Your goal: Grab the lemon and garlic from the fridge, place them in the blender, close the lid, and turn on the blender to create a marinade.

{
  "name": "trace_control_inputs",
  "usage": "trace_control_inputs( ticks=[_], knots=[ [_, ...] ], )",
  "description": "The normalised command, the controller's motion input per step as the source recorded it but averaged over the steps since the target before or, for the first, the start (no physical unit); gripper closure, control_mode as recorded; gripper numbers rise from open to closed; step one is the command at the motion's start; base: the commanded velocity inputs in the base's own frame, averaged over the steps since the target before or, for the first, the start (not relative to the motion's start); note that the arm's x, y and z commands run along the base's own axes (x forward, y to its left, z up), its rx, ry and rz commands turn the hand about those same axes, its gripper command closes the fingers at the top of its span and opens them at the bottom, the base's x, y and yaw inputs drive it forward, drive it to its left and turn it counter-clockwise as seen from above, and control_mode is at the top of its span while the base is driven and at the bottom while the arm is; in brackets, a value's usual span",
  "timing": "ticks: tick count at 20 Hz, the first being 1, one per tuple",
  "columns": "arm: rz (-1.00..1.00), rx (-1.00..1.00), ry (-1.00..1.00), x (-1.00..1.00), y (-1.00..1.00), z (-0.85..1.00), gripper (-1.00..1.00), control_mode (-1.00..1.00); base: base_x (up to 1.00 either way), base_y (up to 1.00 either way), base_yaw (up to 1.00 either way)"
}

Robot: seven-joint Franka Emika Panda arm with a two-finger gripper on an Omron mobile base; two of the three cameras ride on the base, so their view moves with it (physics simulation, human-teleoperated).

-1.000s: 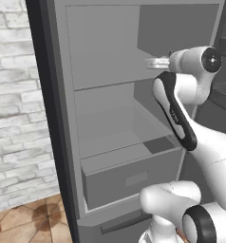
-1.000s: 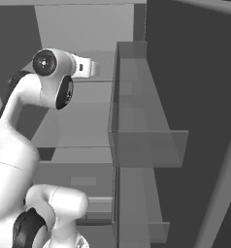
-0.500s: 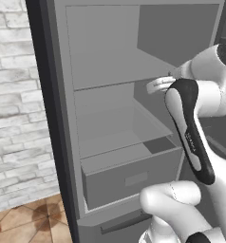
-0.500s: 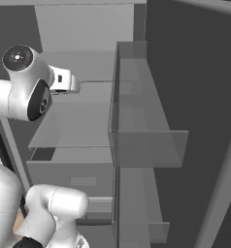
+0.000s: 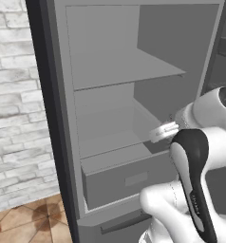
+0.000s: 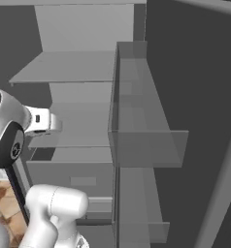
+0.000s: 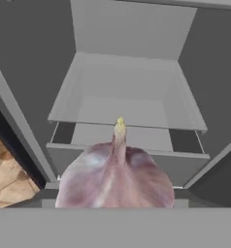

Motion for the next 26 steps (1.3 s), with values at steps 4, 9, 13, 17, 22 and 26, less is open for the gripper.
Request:
trace_control_inputs(
  ticks=[4, 9, 13, 17, 22, 26],
  knots=[
    [0.0, 0.0, -0.02, 0.0, 0.0, -0.01, 1.0, -1.0, 0.0, 0.0, 0.0],
    [0.0, 0.0, 0.0, -0.03, 0.0, 0.0, 1.0, 1.0, -0.45, 0.0, 0.04],
    [0.0, 0.0, 0.0, 0.0, 0.0, 0.0, 1.0, 1.0, -1.0, 0.06, 0.45],
    [0.0, 0.0, 0.0, 0.0, 0.0, 0.0, 1.0, 1.0, -0.76, 0.19, 0.89],
    [0.0, 0.0, 0.0, 0.0, 0.0, 0.0, 1.0, 1.0, -0.32, 0.08, 1.0],
    [0.0, 0.0, 0.0, 0.0, 0.0, 0.0, 1.0, 1.0, -0.26, 0.2, 1.0]
  ],
)
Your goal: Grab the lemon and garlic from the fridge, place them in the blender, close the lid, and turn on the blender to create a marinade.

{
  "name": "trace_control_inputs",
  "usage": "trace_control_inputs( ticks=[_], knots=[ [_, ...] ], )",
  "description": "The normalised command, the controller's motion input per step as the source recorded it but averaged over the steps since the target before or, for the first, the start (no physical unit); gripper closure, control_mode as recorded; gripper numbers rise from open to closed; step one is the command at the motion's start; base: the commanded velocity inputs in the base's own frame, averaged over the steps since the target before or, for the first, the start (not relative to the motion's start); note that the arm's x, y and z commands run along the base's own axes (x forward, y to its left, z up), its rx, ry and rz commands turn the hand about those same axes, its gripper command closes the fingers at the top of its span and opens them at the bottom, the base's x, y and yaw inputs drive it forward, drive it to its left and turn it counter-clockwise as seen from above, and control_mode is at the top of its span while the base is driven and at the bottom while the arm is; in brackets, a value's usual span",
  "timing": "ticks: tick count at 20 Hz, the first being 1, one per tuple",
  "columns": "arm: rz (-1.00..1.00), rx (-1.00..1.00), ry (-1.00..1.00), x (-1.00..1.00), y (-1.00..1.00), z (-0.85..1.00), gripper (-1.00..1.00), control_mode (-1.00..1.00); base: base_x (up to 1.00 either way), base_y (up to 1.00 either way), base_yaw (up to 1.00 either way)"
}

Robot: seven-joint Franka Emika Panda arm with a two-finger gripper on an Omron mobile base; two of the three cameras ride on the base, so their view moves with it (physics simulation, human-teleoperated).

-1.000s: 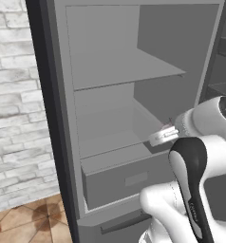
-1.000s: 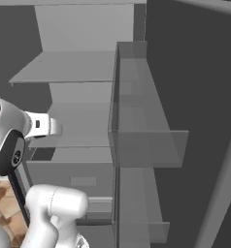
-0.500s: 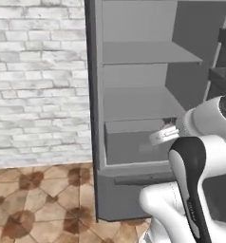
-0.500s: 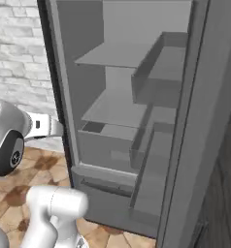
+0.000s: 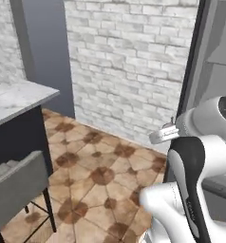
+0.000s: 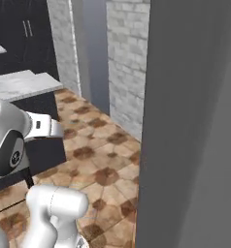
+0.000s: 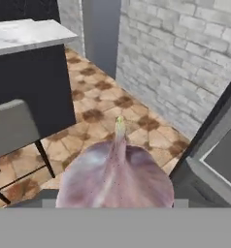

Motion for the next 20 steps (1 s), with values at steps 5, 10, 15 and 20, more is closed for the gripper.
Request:
trace_control_inputs(
  ticks=[5, 10, 15, 20],
  knots=[
    [0.0, 0.0, 0.0, 0.0, 0.0, 0.0, 1.0, 1.0, -0.18, 0.41, 1.0],
    [0.0, 0.0, 0.0, 0.0, 0.0, 0.0, 1.0, 1.0, 0.0, 0.82, 0.83],
    [0.0, 0.0, 0.0, 0.0, 0.0, 0.0, 1.0, 1.0, 0.0, 1.0, 0.72],
    [0.0, 0.0, 0.0, 0.0, 0.0, 0.0, 1.0, 1.0, 0.03, 1.0, 0.64]
  ],
)
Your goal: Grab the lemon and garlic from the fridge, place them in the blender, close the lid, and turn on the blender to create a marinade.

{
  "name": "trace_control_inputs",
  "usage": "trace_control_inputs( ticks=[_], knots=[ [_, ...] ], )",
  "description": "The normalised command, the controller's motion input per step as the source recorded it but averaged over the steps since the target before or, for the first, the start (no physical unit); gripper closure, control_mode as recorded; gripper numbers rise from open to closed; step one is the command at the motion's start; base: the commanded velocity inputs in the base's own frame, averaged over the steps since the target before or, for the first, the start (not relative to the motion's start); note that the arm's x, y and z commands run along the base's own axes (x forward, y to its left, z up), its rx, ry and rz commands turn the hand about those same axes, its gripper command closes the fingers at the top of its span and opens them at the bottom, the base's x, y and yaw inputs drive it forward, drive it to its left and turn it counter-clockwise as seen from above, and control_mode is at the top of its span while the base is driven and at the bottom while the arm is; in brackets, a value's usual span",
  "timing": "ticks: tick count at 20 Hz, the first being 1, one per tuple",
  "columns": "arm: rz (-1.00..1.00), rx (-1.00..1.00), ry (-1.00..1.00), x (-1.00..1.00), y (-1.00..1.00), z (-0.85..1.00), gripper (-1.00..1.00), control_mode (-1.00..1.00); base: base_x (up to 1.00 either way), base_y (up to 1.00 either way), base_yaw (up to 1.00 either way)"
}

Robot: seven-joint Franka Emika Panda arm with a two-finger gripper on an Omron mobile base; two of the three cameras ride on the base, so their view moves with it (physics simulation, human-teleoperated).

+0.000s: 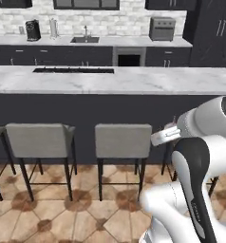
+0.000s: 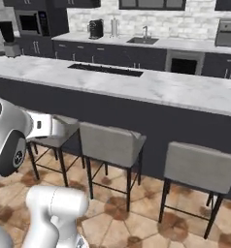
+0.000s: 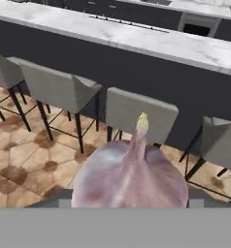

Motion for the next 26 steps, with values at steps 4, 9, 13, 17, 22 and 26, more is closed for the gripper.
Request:
trace_control_inputs(
  ticks=[4, 9, 13, 17, 22, 26],
  knots=[
    [0.0, 0.0, 0.0, 0.0, 0.0, 0.0, 1.0, 1.0, 0.34, 1.0, 0.49],
    [0.0, 0.0, 0.0, 0.0, 0.0, 0.0, 1.0, 1.0, 0.78, 1.0, 0.32],
    [0.0, 0.0, 0.0, 0.0, 0.0, 0.0, 1.0, 1.0, 0.99, 1.0, 0.16],
    [0.0, 0.0, 0.0, 0.0, 0.0, 0.0, 1.0, 1.0, 1.0, 1.0, 0.02],
    [0.0, 0.0, 0.0, 0.0, 0.0, 0.0, 1.0, 1.0, 1.0, 1.0, 0.0],
    [0.0, 0.0, 0.0, 0.0, 0.0, 0.0, 1.0, 1.0, 0.84, 1.0, 0.01]
  ],
)
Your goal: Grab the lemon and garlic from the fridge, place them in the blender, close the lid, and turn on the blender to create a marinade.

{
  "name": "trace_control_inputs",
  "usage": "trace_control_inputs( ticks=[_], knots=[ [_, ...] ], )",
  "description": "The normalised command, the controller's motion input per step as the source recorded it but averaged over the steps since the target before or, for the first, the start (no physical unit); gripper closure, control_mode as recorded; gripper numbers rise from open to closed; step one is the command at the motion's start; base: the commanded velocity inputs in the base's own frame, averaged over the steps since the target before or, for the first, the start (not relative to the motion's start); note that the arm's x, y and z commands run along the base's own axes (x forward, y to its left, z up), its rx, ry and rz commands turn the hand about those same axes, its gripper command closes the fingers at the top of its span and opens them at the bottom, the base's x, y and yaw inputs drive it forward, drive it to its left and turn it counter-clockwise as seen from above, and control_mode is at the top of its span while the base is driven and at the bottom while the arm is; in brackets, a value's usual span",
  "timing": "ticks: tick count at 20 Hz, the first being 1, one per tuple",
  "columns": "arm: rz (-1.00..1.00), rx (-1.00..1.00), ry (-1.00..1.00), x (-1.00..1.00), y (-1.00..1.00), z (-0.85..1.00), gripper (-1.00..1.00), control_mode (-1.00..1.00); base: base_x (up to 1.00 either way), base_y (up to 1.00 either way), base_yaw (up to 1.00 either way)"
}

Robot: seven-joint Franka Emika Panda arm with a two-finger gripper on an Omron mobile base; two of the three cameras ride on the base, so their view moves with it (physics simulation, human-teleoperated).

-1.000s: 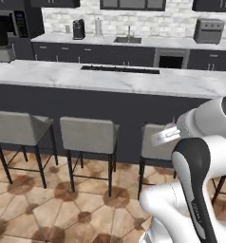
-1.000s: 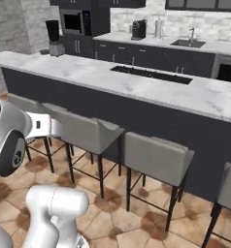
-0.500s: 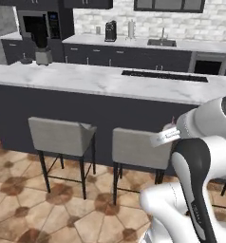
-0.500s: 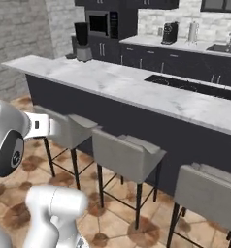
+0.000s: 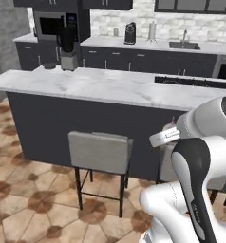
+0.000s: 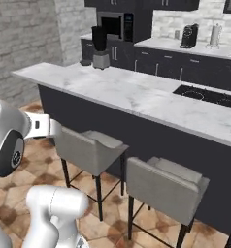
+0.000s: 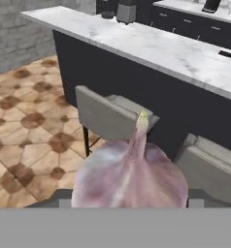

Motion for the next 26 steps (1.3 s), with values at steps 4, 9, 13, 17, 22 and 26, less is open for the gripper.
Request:
trace_control_inputs(
  ticks=[4, 9, 13, 17, 22, 26],
  knots=[
    [0.0, 0.0, 0.0, 0.0, 0.0, 0.0, 1.0, 1.0, 0.29, 1.0, 0.06],
    [0.0, 0.0, 0.0, 0.0, 0.0, 0.0, 1.0, 1.0, 0.0, 1.0, 0.12],
    [0.0, 0.0, 0.0, 0.0, 0.0, 0.0, 1.0, 1.0, 0.15, 1.0, 0.09],
    [0.0, 0.0, 0.0, 0.0, 0.0, 0.0, 1.0, 1.0, 0.85, 1.0, 0.0],
    [0.0, 0.0, 0.0, 0.0, 0.0, 0.0, 1.0, 1.0, 1.0, 1.0, 0.0],
    [0.0, 0.0, 0.0, 0.0, 0.0, 0.0, 1.0, 1.0, 1.0, 1.0, -0.04]
  ],
)
